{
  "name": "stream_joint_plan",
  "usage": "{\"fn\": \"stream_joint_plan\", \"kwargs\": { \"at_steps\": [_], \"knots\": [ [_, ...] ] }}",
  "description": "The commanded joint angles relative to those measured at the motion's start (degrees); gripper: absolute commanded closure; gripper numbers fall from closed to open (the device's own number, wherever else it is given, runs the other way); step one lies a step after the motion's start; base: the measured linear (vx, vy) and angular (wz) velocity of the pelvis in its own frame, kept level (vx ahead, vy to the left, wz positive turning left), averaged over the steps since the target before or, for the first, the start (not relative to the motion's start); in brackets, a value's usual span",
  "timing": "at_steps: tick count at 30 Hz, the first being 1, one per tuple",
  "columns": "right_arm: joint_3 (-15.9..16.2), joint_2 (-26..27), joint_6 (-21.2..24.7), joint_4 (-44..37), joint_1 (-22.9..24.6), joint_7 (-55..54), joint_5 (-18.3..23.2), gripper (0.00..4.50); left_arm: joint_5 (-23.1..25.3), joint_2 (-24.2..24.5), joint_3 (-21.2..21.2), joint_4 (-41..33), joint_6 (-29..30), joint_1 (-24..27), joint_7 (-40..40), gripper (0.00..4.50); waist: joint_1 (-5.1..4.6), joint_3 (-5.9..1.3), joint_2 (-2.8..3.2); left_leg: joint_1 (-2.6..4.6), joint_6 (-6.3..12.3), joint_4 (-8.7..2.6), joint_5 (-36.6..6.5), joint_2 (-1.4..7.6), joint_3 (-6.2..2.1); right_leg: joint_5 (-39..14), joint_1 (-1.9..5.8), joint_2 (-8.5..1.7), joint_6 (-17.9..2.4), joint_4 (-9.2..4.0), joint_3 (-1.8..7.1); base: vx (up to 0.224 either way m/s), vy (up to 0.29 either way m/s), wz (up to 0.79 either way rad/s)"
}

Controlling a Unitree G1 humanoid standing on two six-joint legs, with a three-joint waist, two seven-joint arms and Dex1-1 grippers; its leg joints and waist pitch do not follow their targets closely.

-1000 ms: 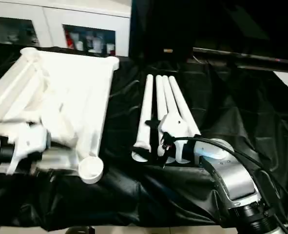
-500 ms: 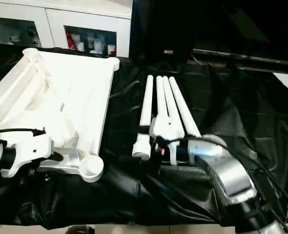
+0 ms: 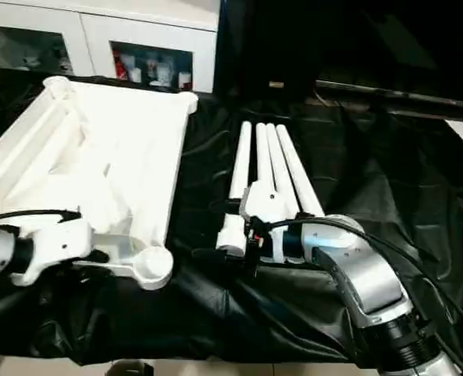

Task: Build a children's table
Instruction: Move table base, then pick table leg

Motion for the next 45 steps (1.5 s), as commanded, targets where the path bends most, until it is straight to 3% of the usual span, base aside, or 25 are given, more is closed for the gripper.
{"fn": "stream_joint_plan", "kwargs": {
  "at_steps": [1, 12, 20, 24, 32, 38, 41, 43, 45],
  "knots": [
    [-0.07, -0.33, -0.57, 0.07, 0.45, 0.21, -0.38, 0.00, 0.90, -0.20, -0.34, -0.04, -0.72, -0.75, 1.24, 3.90, -0.07, -2.74, 1.59, 2.03, -3.37, -4.64, -18.31, 2.70, -1.01, -9.53, 0.50, -4.39, -8.91, -4.95, 2.70, 0.000, 0.000, 0.00],
    [0.10, 0.34, -2.88, 1.88, 1.62, 0.17, -1.17, 0.00, 3.85, -0.74, 0.20, 1.63, -5.34, -0.94, 3.41, 4.46, -0.79, -2.93, 1.44, 1.57, -2.64, -4.44, -15.67, 2.56, -1.02, -5.22, 1.02, -4.29, -9.60, -4.54, 2.55, 0.000, 0.000, 0.00],
    [0.08, 0.61, -4.03, 2.79, 1.70, 0.15, -1.71, 0.00, 6.57, -1.64, 0.71, 6.20, -10.10, -2.67, 6.08, 4.48, -1.16, -2.81, 1.70, 1.85, -2.81, -4.46, -17.56, 2.62, -1.00, -7.75, 0.78, -4.32, -9.71, -4.81, 2.62, 0.000, 0.000, 0.00],
    [0.04, 0.79, -4.65, 3.39, 1.57, -0.10, -1.98, 0.00, 7.41, -1.32, 0.90, 9.12, -11.85, -3.65, 6.39, 4.48, -1.17, -2.92, 1.90, 1.81, -2.93, -4.43, -17.32, 2.57, -1.09, -6.11, 0.87, -4.26, -10.02, -4.63, 2.53, 0.000, 0.000, 0.00],
    [-0.16, 1.17, -5.70, 4.50, 1.22, -0.31, -2.49, 0.00, 5.14, -1.98, 2.56, 13.31, -14.87, -4.82, 5.14, 4.48, -1.09, -3.00, 1.96, 1.91, -2.80, -4.38, -17.14, 2.57, -1.03, -4.55, 0.87, -4.28, -11.03, -4.42, 2.46, 0.000, 0.000, 0.00],
    [-0.02, 1.25, -6.37, 5.44, 0.65, -0.24, -2.84, 0.00, 4.03, -2.12, 2.66, 16.51, -18.96, -6.03, 3.67, 4.48, -1.05, -2.96, 1.67, 1.90, -2.61, -4.37, -17.06, 2.59, -0.97, -4.98, 0.87, -4.35, -10.84, -4.50, 2.52, 0.000, 0.000, 0.00],
    [-0.17, 1.45, -6.41, 5.54, 0.43, -0.20, -3.07, 0.00, 3.83, -2.30, 2.48, 18.21, -20.59, -6.69, 2.99, 4.48, -1.01, -3.05, 1.85, 1.94, -2.70, -4.35, -16.63, 2.61, -0.94, -4.13, 0.91, -4.36, -10.88, -4.37, 2.51, 0.000, 0.000, 0.00],
    [-0.41, 1.39, -6.02, 4.82, 0.31, -0.37, -3.13, 0.00, 3.88, -2.14, 2.24, 19.82, -21.18, -7.23, 2.48, 3.99, -1.00, -3.01, 2.02, 1.97, -2.80, -4.36, -16.79, 2.61, -0.96, -4.11, 0.85, -4.36, -10.95, -4.37, 2.51, 0.000, 0.000, 0.00],
    [-0.60, 1.28, -5.63, 4.03, 0.35, -0.62, -3.01, 0.00, 3.25, -1.44, 2.33, 20.19, -20.37, -7.05, 1.33, 3.83, -1.01, -3.04, 2.02, 2.07, -2.96, -4.39, -17.26, 2.65, -0.95, -4.32, 0.85, -4.37, -10.99, -4.35, 2.50, 0.000, 0.000, 0.00]
  ]
}}
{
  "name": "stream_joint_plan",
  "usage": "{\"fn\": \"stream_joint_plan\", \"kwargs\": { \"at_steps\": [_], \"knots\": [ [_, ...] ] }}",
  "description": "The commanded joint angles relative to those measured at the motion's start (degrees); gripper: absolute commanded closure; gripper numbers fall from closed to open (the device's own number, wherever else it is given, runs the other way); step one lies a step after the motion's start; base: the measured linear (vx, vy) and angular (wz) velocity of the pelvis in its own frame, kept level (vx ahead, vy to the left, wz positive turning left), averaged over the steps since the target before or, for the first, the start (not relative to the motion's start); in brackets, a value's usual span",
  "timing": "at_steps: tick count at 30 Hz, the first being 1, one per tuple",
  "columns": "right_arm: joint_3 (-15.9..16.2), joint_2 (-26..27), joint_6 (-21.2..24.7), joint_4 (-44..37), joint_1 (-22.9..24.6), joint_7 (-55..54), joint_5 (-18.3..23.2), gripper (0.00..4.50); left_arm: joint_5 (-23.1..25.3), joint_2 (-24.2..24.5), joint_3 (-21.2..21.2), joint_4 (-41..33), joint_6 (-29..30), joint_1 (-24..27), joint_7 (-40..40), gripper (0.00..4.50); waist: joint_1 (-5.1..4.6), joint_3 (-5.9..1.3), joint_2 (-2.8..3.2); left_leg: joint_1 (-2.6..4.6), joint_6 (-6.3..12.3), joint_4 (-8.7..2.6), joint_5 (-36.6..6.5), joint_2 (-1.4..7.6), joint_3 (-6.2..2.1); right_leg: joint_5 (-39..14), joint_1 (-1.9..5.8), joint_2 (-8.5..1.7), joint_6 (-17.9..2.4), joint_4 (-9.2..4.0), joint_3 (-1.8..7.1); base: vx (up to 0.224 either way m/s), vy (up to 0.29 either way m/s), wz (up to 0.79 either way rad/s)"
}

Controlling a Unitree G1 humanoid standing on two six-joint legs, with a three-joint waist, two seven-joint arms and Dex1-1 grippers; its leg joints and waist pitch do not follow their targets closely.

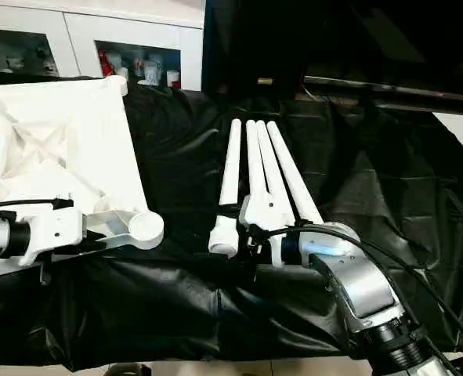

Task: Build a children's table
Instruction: Pick table leg

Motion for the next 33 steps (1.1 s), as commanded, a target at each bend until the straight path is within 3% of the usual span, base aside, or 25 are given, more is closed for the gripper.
{"fn": "stream_joint_plan", "kwargs": {
  "at_steps": [1, 8, 9, 10, 11, 13, 14, 17, 19, 20, 21, 22, 23, 25, 26, 28, 32, 33],
  "knots": [
    [-1.01, -0.39, 0.38, -0.82, -0.80, -0.41, -0.03, 0.00, -0.08, 0.84, 1.40, 0.59, 0.26, -0.68, -0.91, 3.75, 0.27, -3.11, 1.83, 2.02, -2.96, -4.39, -17.25, 2.51, -0.98, -4.38, 1.02, -4.35, -10.90, -4.35, 2.54, 0.000, 0.000, 0.00],
    [-3.86, 1.12, 5.64, -3.80, -1.29, -3.92, 3.07, 0.00, -9.32, 1.99, 7.90, -6.08, 8.86, 1.00, -3.16, 3.30, 0.20, -3.00, 1.70, 2.14, -3.19, -4.40, -17.28, 2.46, -0.86, -4.79, 0.90, -4.32, -12.02, -4.11, 2.48, 0.000, 0.000, 0.00],
    [-5.19, 2.35, 8.55, -4.28, -2.25, -6.80, 3.56, 0.00, -14.33, 1.37, 11.97, -9.86, 13.31, 0.89, -1.90, 3.13, 0.28, -2.94, 1.32, 2.18, -3.22, -4.39, -17.32, 2.50, -0.77, -5.63, 0.82, -4.34, -12.09, -4.23, 2.50, 0.000, 0.000, 0.00],
    [-5.61, 2.88, 9.55, -4.31, -2.67, -8.08, 3.47, 0.00, -15.98, 1.00, 13.34, -11.06, 14.66, 0.67, -1.17, 3.03, 0.23, -2.96, 1.55, 2.05, -3.59, -4.44, -16.89, 2.35, -0.80, -5.91, 0.83, -4.28, -12.43, -4.02, 2.42, 0.000, 0.000, 0.00],
    [-6.16, 3.77, 11.41, -3.59, -3.50, -10.13, 3.24, 0.00, -16.94, 0.28, 14.37, -11.85, 15.65, 0.24, 0.10, 3.03, 0.21, -2.94, 1.14, 2.10, -3.60, -4.44, -16.89, 2.38, -0.76, -6.37, 0.76, -4.24, -12.31, -4.17, 2.37, 0.000, 0.000, 0.00],
    [-7.33, 5.80, 15.00, -1.51, -5.25, -13.87, 3.21, 0.00, -17.40, -1.37, 15.42, -12.35, 15.75, -0.65, 2.46, 2.95, 0.13, -2.90, 1.32, 2.20, -4.18, -4.40, -16.81, 2.26, -0.73, -7.48, 0.62, -4.21, -11.85, -4.23, 2.46, 0.000, 0.000, 0.00],
    [-9.43, 9.32, 18.72, 2.80, -8.25, -20.10, 2.73, 0.00, -16.60, -5.10, 16.33, -12.10, 14.70, -2.23, 7.55, 2.85, 0.15, -2.98, 1.18, 2.14, -4.32, -4.37, -16.48, 2.29, -0.73, -7.47, 0.74, -4.29, -11.60, -4.29, 2.48, 0.000, 0.000, 0.00],
    [-12.42, 14.14, 22.50, 10.16, -13.13, -29.35, 1.56, 0.00, -15.30, -10.97, 17.46, -11.49, 14.38, -4.25, 15.33, 2.61, -0.11, -3.17, 1.40, 2.18, -6.29, -4.25, -16.33, 2.22, -0.80, -8.86, 0.62, -4.52, -11.32, -4.29, 2.48, 0.000, 0.000, 0.00],
    [-13.20, 16.09, 25.14, 14.72, -16.33, -33.76, 0.20, 0.00, -16.67, -13.07, 17.75, -12.72, 17.76, -4.50, 17.53, 2.40, -0.24, -3.31, 1.36, 2.07, -7.11, -4.32, -15.98, 2.12, -0.80, -8.30, 0.75, -4.29, -10.13, -4.15, 2.46, 0.000, 0.000, 0.00],
    [-13.01, 16.46, 26.88, 16.16, -17.58, -34.77, -0.42, 0.00, -17.50, -13.23, 17.48, -13.81, 18.95, -4.22, 17.18, 2.27, -0.25, -3.39, 1.13, 2.02, -7.15, -4.28, -14.91, 2.05, -0.77, -7.03, 0.90, -4.15, -9.36, -4.17, 2.40, 0.000, 0.000, 0.00],
    [-12.43, 17.70, 28.92, 21.02, -21.32, -37.06, -1.87, 0.00, -18.45, -13.80, 16.56, -15.33, 20.13, -4.05, 16.50, 2.19, -0.29, -3.43, 0.39, 1.88, -6.71, -4.22, -13.39, 2.01, -0.61, -5.41, 1.06, -4.02, -8.74, -4.18, 2.43, 0.000, 0.000, 0.00],
    [-12.77, 18.47, 29.73, 23.26, -23.08, -38.31, -2.03, 0.00, -18.46, -13.73, 16.01, -15.78, 20.29, -3.98, 15.96, 2.14, -0.33, -3.51, 0.75, 1.91, -6.78, -4.08, -12.80, 1.95, -0.66, -4.88, 1.00, -4.14, -9.06, -3.82, 2.43, 0.000, 0.000, 0.00],
    [-13.32, 19.40, 30.59, 25.87, -25.15, -39.80, -2.11, 0.00, -18.39, -13.62, 15.34, -16.27, 20.46, -3.91, 15.35, 1.97, -0.45, -3.58, 0.34, 1.78, -6.63, -4.03, -11.44, 1.86, -0.52, -4.64, 1.03, -4.10, -9.09, -3.89, 2.42, 0.000, 0.000, 0.00],
    [-13.98, 19.95, 30.92, 27.88, -26.66, -41.53, -2.38, 0.00, -18.21, -13.15, 14.74, -16.66, 20.83, -3.78, 14.49, 1.87, -0.35, -3.71, 0.43, 1.53, -6.33, -3.94, -8.61, 1.94, -0.45, -1.80, 1.23, -4.11, -8.49, -3.57, 2.44, 0.000, 0.000, 0.00],
    [-14.85, 20.67, 32.15, 31.79, -29.43, -43.95, -2.90, 0.00, -18.64, -12.51, 14.16, -17.78, 21.61, -3.11, 12.58, 1.78, -0.51, -3.63, -0.06, 1.61, -6.20, -3.92, -7.74, 1.94, -0.30, 0.03, 1.09, -3.91, -8.08, -3.47, 2.42, 0.000, 0.000, 0.00],
    [-15.67, 21.33, 33.20, 35.85, -32.27, -45.84, -3.03, 0.00, -20.20, -10.85, 13.60, -20.03, 23.66, -1.87, 9.82, 1.61, -0.46, -3.71, -0.19, 1.62, -6.68, -3.89, -6.40, 1.89, -0.30, 1.78, 1.17, -3.81, -7.77, -3.08, 2.30, 0.000, 0.000, 0.00],
    [-17.51, 22.48, 35.03, 41.12, -35.49, -47.11, -2.00, 0.00, -22.86, -7.43, 13.59, -23.62, 27.77, 0.11, 6.82, 1.61, -0.47, -3.52, -0.42, 1.80, -7.53, -3.93, -7.39, 1.87, -0.10, 2.81, 0.97, -3.52, -6.84, -3.11, 2.33, 0.000, 0.000, 0.00],
    [-17.72, 22.71, 35.43, 42.46, -36.13, -47.33, -2.19, 0.00, -23.05, -6.84, 13.69, -24.12, 28.27, 0.47, 6.39, 1.61, -0.53, -3.47, -0.78, 1.74, -7.59, -3.99, -7.98, 1.89, -0.06, 2.26, 1.01, -3.52, -6.72, -3.22, 2.35, 0.000, 0.000, 0.00]
  ]
}}
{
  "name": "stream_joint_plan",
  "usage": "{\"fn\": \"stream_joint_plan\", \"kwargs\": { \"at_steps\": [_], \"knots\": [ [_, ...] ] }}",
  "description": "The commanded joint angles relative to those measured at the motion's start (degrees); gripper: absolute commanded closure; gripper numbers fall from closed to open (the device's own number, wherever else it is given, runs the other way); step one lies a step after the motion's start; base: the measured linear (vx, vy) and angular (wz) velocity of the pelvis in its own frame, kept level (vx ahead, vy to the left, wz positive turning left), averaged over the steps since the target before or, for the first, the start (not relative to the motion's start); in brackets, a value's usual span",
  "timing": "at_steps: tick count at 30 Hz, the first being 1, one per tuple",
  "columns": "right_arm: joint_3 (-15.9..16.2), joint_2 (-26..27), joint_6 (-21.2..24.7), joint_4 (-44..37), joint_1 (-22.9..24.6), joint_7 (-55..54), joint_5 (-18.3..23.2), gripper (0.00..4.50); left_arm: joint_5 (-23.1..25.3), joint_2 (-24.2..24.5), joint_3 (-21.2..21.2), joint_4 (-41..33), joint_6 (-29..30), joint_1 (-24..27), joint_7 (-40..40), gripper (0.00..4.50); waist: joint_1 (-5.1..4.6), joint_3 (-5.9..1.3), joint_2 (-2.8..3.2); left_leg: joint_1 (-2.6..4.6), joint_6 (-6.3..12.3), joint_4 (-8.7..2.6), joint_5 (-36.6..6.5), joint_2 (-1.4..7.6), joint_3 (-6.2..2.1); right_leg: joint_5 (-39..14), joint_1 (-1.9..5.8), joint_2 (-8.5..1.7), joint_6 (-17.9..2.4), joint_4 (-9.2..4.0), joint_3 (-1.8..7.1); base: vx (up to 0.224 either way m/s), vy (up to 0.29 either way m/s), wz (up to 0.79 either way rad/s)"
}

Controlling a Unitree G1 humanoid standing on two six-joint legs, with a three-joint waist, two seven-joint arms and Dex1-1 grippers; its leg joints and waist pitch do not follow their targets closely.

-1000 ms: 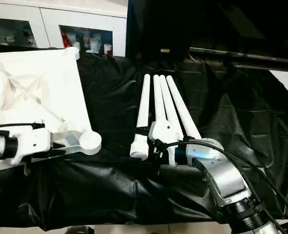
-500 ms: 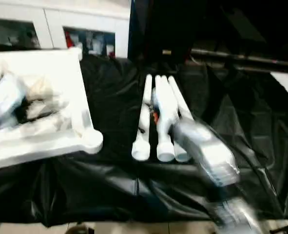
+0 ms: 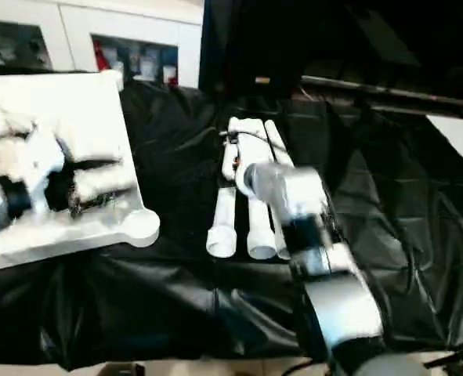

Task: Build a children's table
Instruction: Pick table leg

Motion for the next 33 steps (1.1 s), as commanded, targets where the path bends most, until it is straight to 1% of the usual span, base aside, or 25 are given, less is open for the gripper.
{"fn": "stream_joint_plan", "kwargs": {
  "at_steps": [1, 2, 3, 4, 5, 6, 7, 8, 9, 14, 17, 18, 19, 20, 23, 26, 27, 28, 29, 30, 32, 33],
  "knots": [
    [-1.30, 0.15, 2.18, 3.50, -1.56, -1.23, -0.06, 0.00, -0.98, 1.18, -0.41, -2.63, 1.45, 0.46, -1.76, 1.61, -0.25, -3.46, 1.64, 2.13, -6.78, -3.88, -8.77, 1.81, -0.15, 1.70, 1.46, -3.72, -6.76, -3.17, 2.34, 0.000, 0.000, 0.00],
    [-1.42, 0.27, 2.52, 4.28, -1.89, -1.51, -0.15, 0.00, -0.97, 1.47, -0.46, -2.81, 1.56, 0.59, -2.07, 1.61, -0.27, -3.36, 1.56, 2.09, -6.80, -3.94, -9.06, 1.83, -0.13, 1.05, 1.46, -3.78, -6.67, -3.32, 2.37, 0.000, 0.000, 0.00],
    [-1.55, 0.58, 3.61, 6.59, -2.78, -2.21, -0.47, 0.00, -1.01, 2.34, -0.65, -3.47, 2.01, 0.98, -3.13, 1.61, -0.27, -3.25, 1.62, 2.19, -7.49, -4.03, -10.76, 1.91, -0.15, -1.45, 1.23, -3.88, -6.47, -3.42, 2.39, 0.000, 0.000, 0.00],
    [-1.54, 0.60, 3.69, 6.76, -2.84, -2.24, -0.48, 0.00, -1.04, 2.42, -0.67, -3.53, 2.07, 1.01, -3.23, 1.61, -0.27, -3.23, 1.62, 2.20, -7.66, -4.08, -11.38, 1.92, -0.20, -2.33, 1.25, -3.90, -6.36, -3.48, 2.40, 0.000, 0.000, 0.00],
    [-1.36, 0.94, 3.77, 8.26, -3.32, -1.51, -0.19, 0.00, -1.87, 3.20, -0.82, -4.27, 3.42, 1.05, -4.34, 1.61, -0.23, -3.22, 1.60, 2.18, -8.04, -4.11, -12.14, 1.94, -0.20, -3.43, 1.20, -3.96, -6.13, -3.47, 2.40, 0.000, 0.000, 0.00],
    [-1.30, 1.02, 3.82, 8.49, -3.38, -1.36, -0.15, 0.00, -2.03, 3.37, -0.87, -4.42, 3.66, 1.05, -4.58, 1.61, -0.27, -3.16, 1.56, 2.16, -8.17, -4.18, -12.48, 1.97, -0.26, -4.01, 1.12, -3.94, -5.93, -3.50, 2.39, 0.000, 0.000, 0.00],
    [-0.92, 1.44, 4.35, 10.47, -4.13, -0.49, -0.16, 0.00, -3.18, 4.44, -1.15, -5.29, 5.44, 0.97, -5.72, 1.61, -0.26, -3.17, 1.54, 2.13, -8.26, -4.19, -12.70, 1.96, -0.25, -4.29, 1.12, -3.95, -5.86, -3.51, 2.40, 0.000, 0.000, 0.00],
    [-0.92, 1.45, 4.36, 10.49, -4.14, -0.48, -0.17, 0.00, -3.19, 4.45, -1.15, -5.30, 5.46, 0.97, -5.73, 1.61, -0.31, -3.18, 1.58, 2.20, -8.41, -4.15, -13.10, 1.93, -0.25, -4.71, 1.03, -3.96, -5.90, -3.48, 2.39, 0.000, 0.000, 0.00],
    [-0.63, 1.59, 4.81, 11.43, -4.49, -0.23, -0.49, 0.00, -3.51, 4.92, -1.31, -5.60, 5.93, 0.97, -6.07, 1.61, -0.30, -3.12, 1.60, 2.10, -8.52, -4.23, -13.50, 1.99, -0.29, -5.45, 0.99, -4.05, -5.73, -3.60, 2.45, 0.000, 0.000, 0.00],
    [-0.34, 2.43, 6.06, 15.05, -5.48, -0.03, -1.19, 0.00, -4.19, 5.98, -1.67, -6.98, 7.63, 1.06, -7.27, 1.61, -0.36, -3.13, 1.51, 2.08, -8.77, -4.24, -13.64, 2.03, -0.29, -5.70, 0.94, -4.06, -5.79, -3.62, 2.47, 0.000, 0.000, 0.00],
    [-0.24, 2.70, 6.27, 16.81, -5.76, 0.44, -1.27, 0.00, -4.63, 6.36, -1.86, -7.55, 8.61, 0.92, -7.68, 1.61, -0.30, -3.22, 1.56, 2.02, -8.89, -4.21, -12.81, 1.99, -0.28, -4.38, 1.02, -3.99, -5.66, -3.46, 2.44, 0.000, 0.000, 0.00],
    [-0.25, 2.83, 6.11, 17.80, -5.83, 0.79, -1.39, 0.16, -4.85, 6.50, -2.06, -7.84, 9.06, 0.85, -7.71, 1.57, -0.33, -3.24, 1.50, 1.99, -8.91, -4.21, -12.69, 1.99, -0.30, -4.19, 1.04, -3.96, -5.59, -3.43, 2.42, 0.000, 0.000, 0.00],
    [-0.12, 2.85, 5.87, 18.25, -5.70, 0.95, -1.57, 0.16, -4.85, 6.64, -2.36, -8.06, 9.28, 0.79, -7.81, 1.57, -0.33, -3.28, 1.48, 1.97, -8.93, -4.19, -12.40, 1.98, -0.28, -3.83, 1.09, -4.00, -5.57, -3.40, 2.43, 0.000, 0.000, 0.00],
    [-0.07, 2.86, 5.65, 18.75, -5.73, 1.06, -1.72, 0.26, -4.85, 6.75, -2.55, -8.23, 9.46, 0.75, -7.87, 1.55, -0.29, -3.27, 1.38, 1.97, -8.86, -4.18, -12.25, 1.99, -0.26, -3.87, 1.10, -4.01, -5.50, -3.43, 2.43, 0.000, 0.000, 0.00],
    [-0.38, 2.79, 5.39, 19.82, -5.87, 1.24, -1.77, 0.52, -5.22, 7.46, -3.24, -9.26, 10.96, 0.84, -8.64, 1.55, -0.33, -3.25, 1.34, 2.02, -9.02, -4.17, -12.70, 2.02, -0.25, -4.53, 1.00, -4.05, -5.57, -3.46, 2.43, 0.000, 0.000, 0.00],
    [-0.38, 2.46, 4.95, 20.86, -5.92, 1.51, -1.98, 0.76, -4.91, 7.65, -3.83, -9.98, 11.17, 0.79, -8.78, 1.55, -0.35, -3.19, 1.27, 1.99, -9.04, -4.21, -13.45, 2.03, -0.28, -5.78, 0.98, -4.07, -5.39, -3.59, 2.47, 0.000, 0.000, 0.00],
    [-0.40, 2.38, 4.79, 21.15, -5.93, 1.58, -2.04, 0.85, -4.78, 7.64, -4.00, -10.08, 11.15, 0.70, -8.71, 1.55, -0.35, -3.22, 1.32, 2.06, -9.25, -4.22, -13.97, 2.05, -0.30, -6.13, 0.90, -4.02, -5.29, -3.61, 2.44, 0.000, 0.000, 0.00],
    [-0.40, 2.38, 4.79, 21.15, -5.93, 1.58, -2.04, 0.85, -4.78, 7.64, -4.00, -10.08, 11.15, 0.70, -8.71, 1.55, -0.36, -3.22, 1.28, 2.03, -9.25, -4.23, -14.04, 2.04, -0.31, -6.12, 0.93, -4.02, -5.30, -3.59, 2.45, 0.000, 0.000, 0.00],
    [-0.55, 2.24, 4.43, 21.81, -6.05, 1.51, -2.16, 0.96, -4.68, 7.52, -4.29, -10.25, 11.17, 0.43, -8.52, 1.55, -0.33, -3.27, 1.40, 2.02, -9.31, -4.23, -14.04, 2.04, -0.34, -6.01, 0.92, -4.06, -5.33, -3.57, 2.44, 0.000, 0.000, 0.00],
    [-0.82, 2.18, 4.22, 22.21, -6.15, 1.36, -2.27, 1.13, -4.58, 7.43, -4.48, -10.38, 11.13, 0.23, -8.40, 1.55, -0.37, -3.30, 1.32, 2.06, -9.35, -4.20, -14.08, 2.05, -0.33, -5.83, 0.89, -4.00, -5.39, -3.55, 2.41, 0.000, 0.000, 0.00],
    [-1.17, 2.09, 3.97, 22.63, -6.29, 1.31, -2.38, 1.24, -4.43, 7.25, -4.72, -10.37, 11.28, -0.13, -8.28, 1.55, -0.35, -3.29, 1.36, 2.06, -9.38, -4.20, -14.09, 2.03, -0.32, -5.68, 0.89, -3.99, -5.47, -3.57, 2.42, 0.000, 0.000, 0.00],
    [-1.41, 1.94, 3.62, 23.05, -6.41, 1.32, -2.49, 1.35, -4.12, 7.03, -5.00, -10.23, 11.28, -0.51, -8.14, 1.55, -0.34, -3.36, 1.60, 2.01, -9.41, -4.14, -13.57, 1.98, -0.34, -4.71, 1.00, -3.96, -5.59, -3.45, 2.42, 0.000, 0.000, 0.00]
  ]
}}
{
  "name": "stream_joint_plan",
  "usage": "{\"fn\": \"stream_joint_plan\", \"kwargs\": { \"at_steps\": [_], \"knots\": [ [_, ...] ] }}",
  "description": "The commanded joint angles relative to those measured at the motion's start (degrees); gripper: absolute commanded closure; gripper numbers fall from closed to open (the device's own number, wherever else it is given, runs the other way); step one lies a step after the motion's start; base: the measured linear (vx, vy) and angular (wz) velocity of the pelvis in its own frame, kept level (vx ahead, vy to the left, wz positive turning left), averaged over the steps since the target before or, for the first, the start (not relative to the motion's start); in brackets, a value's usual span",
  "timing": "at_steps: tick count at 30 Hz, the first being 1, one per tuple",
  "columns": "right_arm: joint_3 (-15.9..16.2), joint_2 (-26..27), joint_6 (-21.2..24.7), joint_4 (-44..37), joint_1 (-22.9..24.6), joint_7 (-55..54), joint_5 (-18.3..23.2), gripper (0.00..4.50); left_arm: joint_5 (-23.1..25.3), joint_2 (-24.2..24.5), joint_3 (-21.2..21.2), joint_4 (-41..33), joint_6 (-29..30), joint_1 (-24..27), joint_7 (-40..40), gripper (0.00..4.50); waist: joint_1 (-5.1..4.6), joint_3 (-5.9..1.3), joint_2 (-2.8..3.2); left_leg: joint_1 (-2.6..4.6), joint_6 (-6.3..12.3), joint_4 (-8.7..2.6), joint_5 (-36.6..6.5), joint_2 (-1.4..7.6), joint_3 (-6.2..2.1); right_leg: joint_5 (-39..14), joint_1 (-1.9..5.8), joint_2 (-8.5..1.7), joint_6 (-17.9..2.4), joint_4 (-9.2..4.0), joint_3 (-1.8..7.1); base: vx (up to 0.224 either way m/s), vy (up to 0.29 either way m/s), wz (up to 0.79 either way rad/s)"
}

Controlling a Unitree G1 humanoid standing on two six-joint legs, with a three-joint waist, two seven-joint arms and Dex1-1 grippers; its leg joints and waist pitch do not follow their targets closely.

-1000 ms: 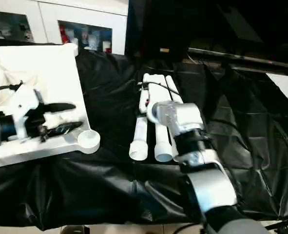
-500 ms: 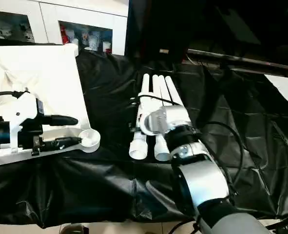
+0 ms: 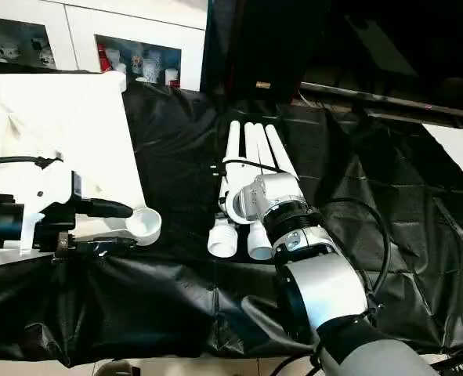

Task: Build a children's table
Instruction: Pick table leg

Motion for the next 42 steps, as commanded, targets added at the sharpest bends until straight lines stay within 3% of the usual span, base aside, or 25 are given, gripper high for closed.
{"fn": "stream_joint_plan", "kwargs": {
  "at_steps": [1, 11, 17, 18, 19, 20, 22, 23, 24, 25, 26, 28, 29, 30, 31, 32, 33, 34, 35, 36, 38, 39, 40, 41, 42],
  "knots": [
    [-0.79, -0.96, 0.34, 1.90, -0.48, -0.36, -0.62, 1.47, 0.43, -0.35, -1.10, -1.15, 0.27, -1.56, 0.31, 1.55, -0.30, -3.08, 2.30, 2.04, -9.17, -4.17, -13.92, 1.97, -0.30, -4.91, 0.90, -3.90, -5.68, -3.60, 2.42, 0.000, 0.000, 0.00],
    [-3.00, -2.25, -0.40, 2.50, -0.11, -1.46, -0.09, 2.25, 2.14, -1.16, -2.86, -0.88, 0.23, -2.99, 1.82, 1.55, -0.30, -3.15, 3.09, 1.99, -9.36, -4.07, -13.71, 1.89, -0.35, -2.53, 1.18, -3.75, -6.68, -3.41, 2.33, 0.000, 0.000, 0.00],
    [-6.58, -2.75, -1.02, 0.34, 0.66, -2.20, 2.22, 2.59, 6.40, -6.80, -3.04, 4.02, -4.94, -6.16, 8.55, 1.55, -0.05, -3.09, 3.31, 2.08, -9.13, -4.06, -14.28, 1.98, -0.37, -2.96, 1.30, -3.85, -6.48, -3.69, 2.44, 0.000, 0.000, 0.00],
    [-7.59, -2.60, -2.40, -2.82, 1.58, -0.79, 3.43, 2.62, 7.39, -10.46, -2.47, 7.94, -6.04, -8.64, 12.79, 1.55, -0.15, -3.19, 3.39, 1.79, -9.05, -4.11, -13.67, 1.90, -0.55, -2.72, 1.60, -3.88, -6.42, -3.49, 2.33, 0.000, 0.000, 0.00],
    [-7.68, -2.58, -2.54, -3.11, 1.67, -0.66, 3.54, 2.63, 7.44, -10.77, -2.41, 8.27, -6.12, -8.84, 13.14, 1.55, -0.12, -3.13, 3.68, 1.80, -9.13, -4.13, -14.13, 1.91, -0.53, -2.76, 1.52, -3.84, -6.34, -3.58, 2.36, 0.000, 0.000, 0.00],
    [-8.23, -2.44, -3.58, -5.26, 2.41, 0.69, 4.40, 2.64, 7.84, -12.95, -2.04, 10.54, -6.84, -10.22, 15.52, 1.55, 0.06, -3.22, 3.65, 2.12, -8.90, -3.91, -14.32, 1.88, -0.41, -2.61, 1.43, -3.91, -6.35, -3.76, 2.43, 0.000, 0.000, 0.00],
    [-8.70, -1.53, -13.23, -15.36, 7.67, 7.58, 6.96, 2.64, 6.76, -20.00, -0.08, 17.47, -4.41, -14.78, 22.77, 1.27, 0.24, -3.27, 3.93, 2.04, -8.46, -3.93, -14.81, 1.98, -0.43, -1.95, 1.49, -4.04, -6.49, -3.87, 2.40, 0.000, 0.000, 0.00],
    [-8.69, -1.37, -15.22, -17.10, 8.73, 8.68, 7.30, 2.64, 6.37, -21.31, 0.45, 18.58, -3.79, -15.57, 23.92, 1.27, 0.39, -3.54, 3.69, 1.98, -7.77, -3.75, -14.15, 2.07, -0.57, -0.85, 1.82, -4.31, -7.06, -3.71, 2.36, 0.000, 0.000, 0.00],
    [-8.55, -1.32, -16.71, -18.58, 9.68, 9.66, 7.51, 2.64, 5.71, -22.53, 1.05, 19.48, -2.91, -16.25, 24.87, 1.20, 0.36, -3.67, 3.30, 1.57, -6.75, -3.76, -11.57, 1.94, -0.62, 0.55, 2.26, -4.30, -7.91, -3.56, 2.25, 0.000, 0.000, 0.00],
    [-8.01, -1.43, -18.67, -21.03, 11.36, 11.40, 7.68, 2.65, 3.82, -24.80, 2.44, 20.88, -0.62, -17.43, 26.36, 1.15, 0.30, -3.63, 3.32, 1.61, -6.36, -3.68, -10.97, 1.88, -0.44, 1.40, 2.15, -4.14, -8.42, -3.47, 2.28, 0.000, 0.000, 0.00],
    [-6.93, -1.96, -20.11, -28.01, 16.11, 16.46, 9.25, 2.65, -0.93, -31.58, 6.44, 24.56, 3.60, -20.48, 31.03, 1.02, 0.51, -3.43, 3.06, 1.49, -5.56, -3.53, -9.51, 1.75, -0.28, 2.17, 2.31, -4.18, -9.11, -3.62, 2.30, 0.000, 0.000, 0.00],
    [-6.63, -2.10, -20.68, -32.14, 18.77, 19.18, 10.56, 2.65, -3.37, -35.24, 8.69, 26.59, 5.69, -22.11, 34.09, 0.88, 0.88, -3.46, 2.81, 1.63, -3.90, -3.38, -8.84, 1.95, -0.30, 3.37, 2.34, -4.34, -9.93, -3.78, 2.32, 0.000, 0.000, 0.00],
    [-6.65, -2.19, -20.16, -36.37, 20.96, 20.77, 12.07, 2.65, -5.53, -38.12, 10.08, 28.15, 6.72, -23.38, 35.92, 0.80, 1.18, -3.43, 2.07, 1.20, -2.97, -3.36, -7.85, 1.71, -0.21, 3.43, 2.88, -4.22, -10.15, -3.82, 2.23, 0.000, 0.000, 0.00],
    [-6.49, -2.34, -18.38, -42.04, 23.47, 22.25, 14.05, 2.66, -7.96, -41.02, 11.25, 29.05, 7.76, -24.67, 37.36, 0.75, 1.40, -3.44, 2.03, 1.40, -1.83, -3.31, -7.73, 1.98, -0.36, 3.72, 2.64, -4.59, -10.62, -3.93, 2.24, 0.000, 0.000, 0.00],
    [-6.49, -2.34, -18.38, -42.04, 23.47, 22.25, 14.05, 2.66, -7.96, -41.02, 11.25, 29.05, 7.76, -24.67, 37.36, 0.71, 1.42, -3.40, 1.75, 1.33, -1.47, -3.41, -7.68, 1.87, -0.34, 2.98, 2.66, -4.37, -10.56, -4.05, 2.14, 0.000, 0.000, 0.00],
    [-6.34, -2.41, -17.68, -43.66, 24.16, 22.68, 14.62, 2.66, -8.49, -41.72, 11.48, 29.07, 8.00, -24.99, 37.61, 0.71, 1.36, -3.37, 1.76, 1.31, -1.31, -3.44, -7.81, 1.95, -0.43, 1.40, 2.57, -4.50, -10.43, -4.13, 2.14, 0.000, 0.000, 0.00],
    [-3.37, -3.33, -19.35, -47.94, 27.19, 25.35, 14.18, 2.66, -10.65, -44.09, 11.62, 28.12, 9.04, -25.25, 37.33, 0.50, 1.52, -3.27, 2.70, 1.43, -1.50, -3.42, -8.33, 1.94, -0.46, 0.26, 2.47, -4.62, -10.22, -4.28, 2.20, 0.000, 0.000, 0.00],
    [-1.70, -3.84, -19.92, -49.81, 28.59, 26.64, 13.94, 2.66, -11.09, -45.07, 11.15, 27.43, 9.44, -25.12, 37.18, 0.50, 1.58, -3.14, 2.22, 1.46, -1.41, -3.41, -8.98, 2.12, -0.42, -0.08, 2.44, -4.57, -9.81, -4.64, 2.27, 0.000, 0.000, 0.00],
    [-1.63, -3.86, -19.95, -49.89, 28.65, 26.70, 13.92, 2.66, -11.11, -45.11, 11.13, 27.39, 9.46, -25.11, 37.17, 0.34, 1.58, -3.14, 2.22, 1.46, -1.41, -3.41, -8.98, 2.12, -0.42, -0.08, 2.44, -4.57, -9.81, -4.64, 2.27, 0.000, 0.000, 0.00],
    [-1.23, -3.66, -19.11, -52.99, 30.13, 28.69, 16.06, 2.66, -9.45, -46.65, 10.05, 26.60, 10.59, -24.88, 38.75, 0.23, 1.61, -3.04, 0.84, 1.26, -1.07, -3.60, -9.65, 2.05, -0.40, -2.11, 2.53, -4.52, -9.31, -4.95, 2.17, 0.000, 0.000, 0.00],
    [-1.21, -3.59, -18.88, -54.15, 30.81, 29.13, 16.67, 2.66, -9.42, -47.62, 10.38, 26.47, 11.49, -24.93, 40.12, 0.12, 2.10, -2.89, 1.38, 1.38, -0.78, -3.64, -10.53, 2.21, -0.55, -5.21, 2.33, -4.88, -8.68, -5.04, 2.23, 0.000, 0.000, 0.00],
    [0.50, -3.84, -19.46, -55.14, 31.49, 29.54, 15.56, 2.66, -10.68, -48.82, 11.16, 25.83, 13.35, -24.86, 41.26, 0.04, 2.14, -2.84, 2.81, 1.51, -1.49, -3.74, -11.51, 2.29, -0.74, -6.43, 2.00, -4.87, -8.54, -5.12, 2.28, 0.000, 0.000, 0.00],
    [2.54, -4.50, -19.93, -55.76, 31.82, 30.23, 14.13, 2.66, -11.97, -49.37, 11.59, 25.19, 14.26, -24.85, 41.60, 0.01, 1.98, -2.79, 2.31, 1.53, -1.85, -3.81, -12.09, 2.33, -0.72, -6.75, 1.94, -4.66, -8.34, -5.34, 2.22, 0.000, 0.000, 0.00],
    [3.04, -4.66, -20.07, -55.75, 31.85, 30.20, 13.60, 2.66, -12.43, -49.52, 11.73, 25.03, 14.43, -24.84, 41.60, 0.00, 1.98, -2.80, 2.54, 1.58, -2.19, -3.81, -12.46, 2.33, -0.79, -6.85, 1.93, -4.65, -8.37, -5.24, 2.20, 0.000, 0.000, 0.00],
    [4.48, -4.98, -20.33, -54.83, 31.54, 28.72, 11.16, 2.66, -14.96, -50.15, 12.41, 24.38, 15.16, -24.76, 41.24, 0.00, 1.92, -2.68, 2.03, 1.45, -2.75, -3.95, -13.03, 2.20, -0.78, -7.93, 1.95, -4.66, -8.20, -5.46, 2.19, 0.000, 0.000, 0.00]
  ]
}}
